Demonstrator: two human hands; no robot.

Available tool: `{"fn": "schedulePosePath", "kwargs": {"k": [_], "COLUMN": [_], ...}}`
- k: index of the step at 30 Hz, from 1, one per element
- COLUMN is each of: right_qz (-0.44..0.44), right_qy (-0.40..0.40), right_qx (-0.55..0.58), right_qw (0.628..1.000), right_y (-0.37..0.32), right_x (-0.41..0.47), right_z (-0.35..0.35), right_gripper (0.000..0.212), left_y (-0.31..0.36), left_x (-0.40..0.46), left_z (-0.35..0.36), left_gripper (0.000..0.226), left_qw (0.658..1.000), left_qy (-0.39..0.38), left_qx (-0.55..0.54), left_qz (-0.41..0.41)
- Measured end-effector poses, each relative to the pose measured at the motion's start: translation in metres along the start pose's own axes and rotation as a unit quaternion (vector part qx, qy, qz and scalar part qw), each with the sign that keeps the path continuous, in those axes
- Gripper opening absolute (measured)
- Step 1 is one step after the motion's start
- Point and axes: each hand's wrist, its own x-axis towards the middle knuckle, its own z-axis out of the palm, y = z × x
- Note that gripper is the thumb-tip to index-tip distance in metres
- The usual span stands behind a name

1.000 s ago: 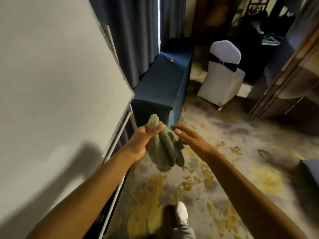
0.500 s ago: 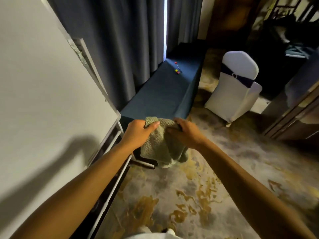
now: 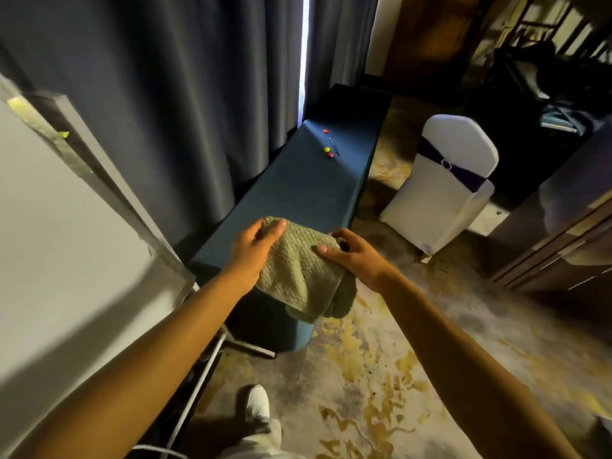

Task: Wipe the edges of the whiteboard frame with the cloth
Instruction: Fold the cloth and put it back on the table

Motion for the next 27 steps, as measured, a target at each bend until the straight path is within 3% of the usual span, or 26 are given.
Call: {"fn": "schedulePosePath", "kwargs": {"k": [3, 7, 11, 14, 20, 22, 24, 25, 27], "right_qz": [0.018, 0.006, 0.052, 0.1, 0.138, 0.113, 0.072, 0.063, 0.041], "right_qy": [-0.071, -0.055, -0.03, -0.008, -0.076, -0.09, -0.081, -0.115, -0.129], "right_qx": [-0.061, -0.117, -0.066, -0.013, -0.172, -0.225, -0.267, -0.299, -0.334], "right_qw": [0.995, 0.992, 0.996, 0.995, 0.972, 0.964, 0.957, 0.945, 0.933], "right_y": [-0.016, -0.022, -0.006, 0.011, 0.044, 0.056, 0.065, 0.072, 0.08], "right_x": [0.062, 0.138, 0.205, 0.255, 0.358, 0.382, 0.382, 0.409, 0.414], "right_z": [0.001, 0.0, -0.007, -0.01, 0.003, 0.009, 0.017, 0.013, 0.015], "right_gripper": [0.037, 0.033, 0.042, 0.042, 0.048, 0.049, 0.046, 0.045, 0.044], "left_y": [-0.002, -0.004, -0.024, -0.044, -0.109, -0.126, -0.134, -0.146, -0.152], "left_x": [0.056, 0.109, 0.151, 0.181, 0.209, 0.216, 0.213, 0.229, 0.23], "left_z": [-0.02, -0.036, -0.042, -0.047, -0.04, -0.028, -0.02, -0.006, 0.002], "left_gripper": [0.088, 0.09, 0.057, 0.06, 0.055, 0.044, 0.051, 0.055, 0.059], "left_qw": [0.993, 0.978, 0.972, 0.962, 0.953, 0.935, 0.918, 0.893, 0.88], "left_qy": [0.011, 0.032, 0.035, 0.07, 0.188, 0.255, 0.295, 0.344, 0.374], "left_qx": [-0.106, -0.177, -0.18, -0.197, -0.093, -0.096, -0.066, -0.064, -0.024], "left_qz": [-0.059, -0.106, -0.147, -0.173, -0.217, -0.229, -0.259, -0.284, -0.292]}}
